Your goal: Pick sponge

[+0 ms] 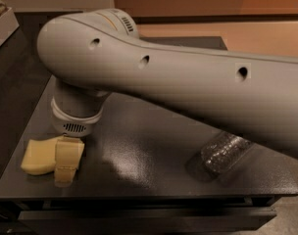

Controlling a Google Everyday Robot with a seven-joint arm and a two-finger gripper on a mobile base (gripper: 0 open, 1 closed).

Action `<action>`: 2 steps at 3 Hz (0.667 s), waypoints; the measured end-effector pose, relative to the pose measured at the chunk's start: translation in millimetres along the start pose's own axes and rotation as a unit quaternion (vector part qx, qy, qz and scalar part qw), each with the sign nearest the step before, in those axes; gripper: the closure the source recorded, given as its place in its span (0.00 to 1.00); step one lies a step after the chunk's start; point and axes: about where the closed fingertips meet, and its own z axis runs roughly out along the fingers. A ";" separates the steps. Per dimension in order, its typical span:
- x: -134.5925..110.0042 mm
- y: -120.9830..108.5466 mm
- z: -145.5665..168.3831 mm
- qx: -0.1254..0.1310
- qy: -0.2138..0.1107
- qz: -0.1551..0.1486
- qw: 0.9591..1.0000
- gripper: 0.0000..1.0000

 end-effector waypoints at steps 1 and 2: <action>-6.6 6.6 12.0 -0.018 0.011 -0.019 1.000 0.16; -9.3 11.4 15.4 -0.039 0.015 -0.026 0.999 0.40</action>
Offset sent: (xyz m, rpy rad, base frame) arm -0.0151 0.0178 -0.0182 -0.0608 0.0977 0.1064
